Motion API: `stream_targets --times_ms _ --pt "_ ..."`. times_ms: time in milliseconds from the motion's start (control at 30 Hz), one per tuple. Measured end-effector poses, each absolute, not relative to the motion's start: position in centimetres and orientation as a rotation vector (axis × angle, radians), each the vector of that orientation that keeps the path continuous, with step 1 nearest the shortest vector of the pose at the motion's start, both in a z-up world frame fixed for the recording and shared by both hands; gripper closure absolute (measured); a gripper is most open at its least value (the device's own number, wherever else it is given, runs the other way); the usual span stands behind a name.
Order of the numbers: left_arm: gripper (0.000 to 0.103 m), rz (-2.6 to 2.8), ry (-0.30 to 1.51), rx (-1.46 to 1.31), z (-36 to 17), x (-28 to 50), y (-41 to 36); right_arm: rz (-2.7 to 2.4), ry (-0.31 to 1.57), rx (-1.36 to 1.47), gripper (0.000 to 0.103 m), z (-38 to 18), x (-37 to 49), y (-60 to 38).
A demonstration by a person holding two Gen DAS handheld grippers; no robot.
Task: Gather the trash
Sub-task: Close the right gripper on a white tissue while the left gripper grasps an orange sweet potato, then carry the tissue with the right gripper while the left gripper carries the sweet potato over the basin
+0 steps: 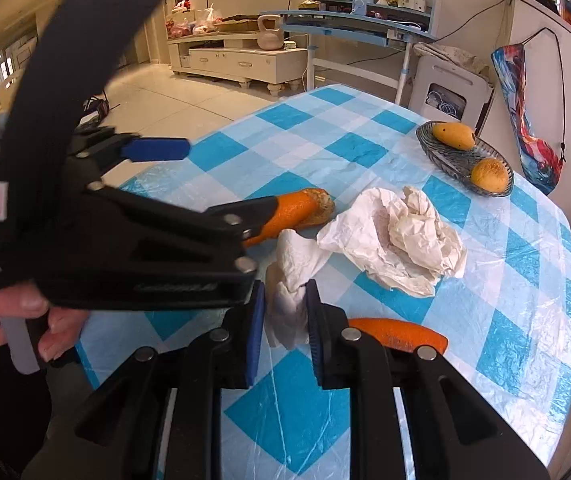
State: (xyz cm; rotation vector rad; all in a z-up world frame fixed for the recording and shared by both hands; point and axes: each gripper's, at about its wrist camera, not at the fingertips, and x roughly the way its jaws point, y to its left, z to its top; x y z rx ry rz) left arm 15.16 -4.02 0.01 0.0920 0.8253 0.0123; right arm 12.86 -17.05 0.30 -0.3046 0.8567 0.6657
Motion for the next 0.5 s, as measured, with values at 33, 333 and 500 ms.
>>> stream_targets --times_ms 33,333,500 --pt "0.022 0.01 0.852 0.114 -0.3 15.7 -4.5 0.665 0.858 -0.314 0.082 0.4 12.6 -17.1" --pt "0.083 -0.122 0.877 0.032 -0.6 13.0 -4.6 0.657 0.92 -0.15 0.082 0.2 9.8 -19.5" --pt "0.083 -0.141 0.819 -0.105 0.3 8.2 -1.8 0.668 0.925 -0.023 0.082 0.2 8.4 -20.7"
